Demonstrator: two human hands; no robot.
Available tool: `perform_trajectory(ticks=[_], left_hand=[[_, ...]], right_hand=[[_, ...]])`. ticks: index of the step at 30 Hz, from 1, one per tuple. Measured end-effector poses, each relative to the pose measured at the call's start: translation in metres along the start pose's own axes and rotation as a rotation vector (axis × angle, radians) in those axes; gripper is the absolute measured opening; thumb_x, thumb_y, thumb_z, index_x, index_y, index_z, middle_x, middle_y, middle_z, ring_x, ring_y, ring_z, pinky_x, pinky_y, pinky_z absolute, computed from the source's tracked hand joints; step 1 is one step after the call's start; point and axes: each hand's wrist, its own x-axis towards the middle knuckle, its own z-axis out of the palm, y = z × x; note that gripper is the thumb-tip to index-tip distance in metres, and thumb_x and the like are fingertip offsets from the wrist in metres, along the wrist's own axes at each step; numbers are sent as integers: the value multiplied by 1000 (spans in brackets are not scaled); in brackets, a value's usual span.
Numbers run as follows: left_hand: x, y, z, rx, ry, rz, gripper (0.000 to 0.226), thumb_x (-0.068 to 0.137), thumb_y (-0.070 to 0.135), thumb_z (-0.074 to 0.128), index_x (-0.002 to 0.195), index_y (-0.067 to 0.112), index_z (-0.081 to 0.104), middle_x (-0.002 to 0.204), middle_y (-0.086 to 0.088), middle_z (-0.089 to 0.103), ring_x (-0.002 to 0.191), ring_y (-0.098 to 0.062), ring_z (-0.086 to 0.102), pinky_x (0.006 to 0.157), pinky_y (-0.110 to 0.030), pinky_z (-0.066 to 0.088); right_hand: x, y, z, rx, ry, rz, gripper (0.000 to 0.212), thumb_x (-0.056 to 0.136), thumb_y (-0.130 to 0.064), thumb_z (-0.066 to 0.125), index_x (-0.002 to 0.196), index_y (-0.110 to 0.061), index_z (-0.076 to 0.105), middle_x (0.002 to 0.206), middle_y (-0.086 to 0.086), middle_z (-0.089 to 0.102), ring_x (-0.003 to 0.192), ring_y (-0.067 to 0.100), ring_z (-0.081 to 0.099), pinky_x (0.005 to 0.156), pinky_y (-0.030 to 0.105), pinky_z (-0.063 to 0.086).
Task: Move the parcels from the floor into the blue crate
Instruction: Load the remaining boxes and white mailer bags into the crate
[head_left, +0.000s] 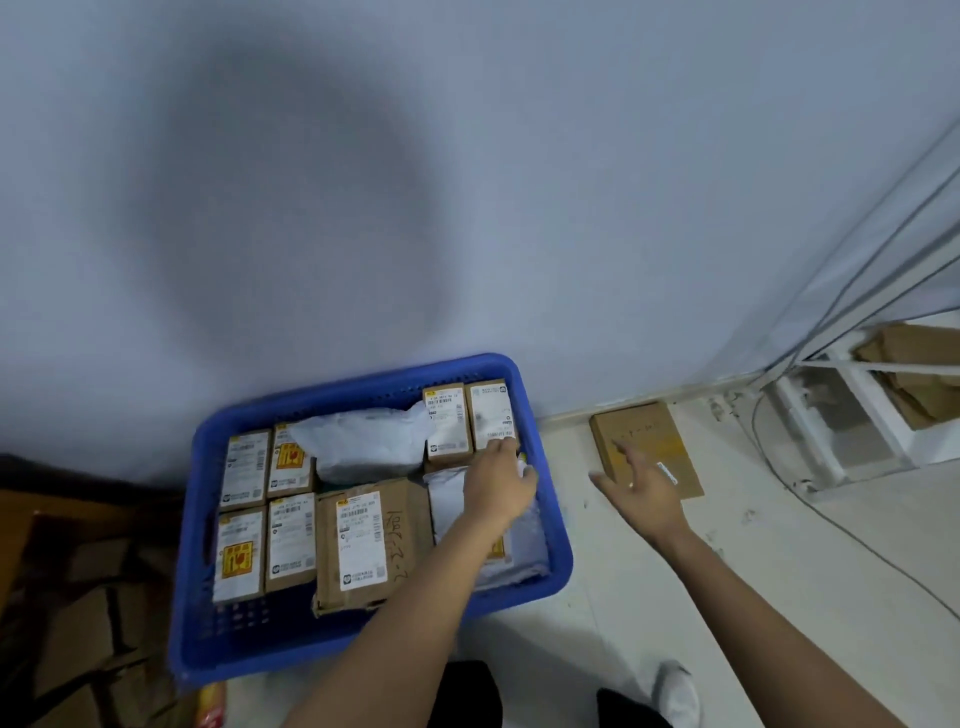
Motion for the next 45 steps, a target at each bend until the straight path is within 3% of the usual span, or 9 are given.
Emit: perform_trajectory(ticks=[8,14,18,23,27,32,38,42,45], left_hand=[[-24,162,72,-158,66,-41,34,87,30,50,112,8,53,114,-12,58,108,-30,55,90,-38,47],[-36,267,145,-261,24,-83,40,94,28,49,129,9,48,128,-9,54,115,-25,53,90,-29,43],[-29,299,171,-249,-13,-107,30,96,27,49,121,10,50,106,-2,50,94,-18,52,71,-23,37],[21,302,196,-192,-22,-145,27,94,27,50,112,7,52,104,-5,52,90,-16,47,76,-25,34],[74,286,219,-241,-24,-213,24,93,26,51,109,8,52,109,-12,60,88,-20,52,77,-32,44],[149,257,258,-349,-75,-313,44,93,30,53,131,8,47,131,-11,53,116,-26,53,88,-28,40],[229,206,333,-472,-80,-438,40,93,28,56,127,7,49,129,-11,55,109,-29,58,96,-36,47],[273,167,398,-487,-53,-541,38,93,28,55,126,9,49,127,-7,56,110,-26,56,91,-30,44],[297,140,454,-550,-36,-628,40,93,30,57,125,9,51,127,-9,57,112,-28,56,98,-34,44]], right_hand=[[-8,107,-167,175,51,28,62,85,-43,66,139,-21,45,140,8,50,128,24,49,105,37,41],[-16,203,-284,150,37,82,63,87,-46,64,140,-20,43,140,7,49,127,24,49,100,34,40],[3,230,-314,148,-16,117,63,87,-47,63,141,-21,43,141,6,49,128,23,48,101,37,41],[57,246,-313,73,-124,140,61,88,-48,62,140,-22,43,141,6,49,127,22,48,94,30,39],[108,264,-299,28,-177,171,59,88,-45,63,138,-20,45,137,6,52,126,23,50,96,30,40],[183,309,-266,17,-217,264,53,86,-41,66,133,-21,50,133,6,56,123,21,52,102,36,43],[267,386,-209,-10,-255,335,51,87,-41,65,132,-23,50,134,6,55,122,23,52,102,41,44],[324,433,-159,21,-305,389,54,88,-38,65,136,-25,45,137,5,51,125,22,49,100,35,43],[367,474,-115,27,-343,428,57,89,-38,64,139,-25,40,141,4,47,127,21,47,100,33,41]])
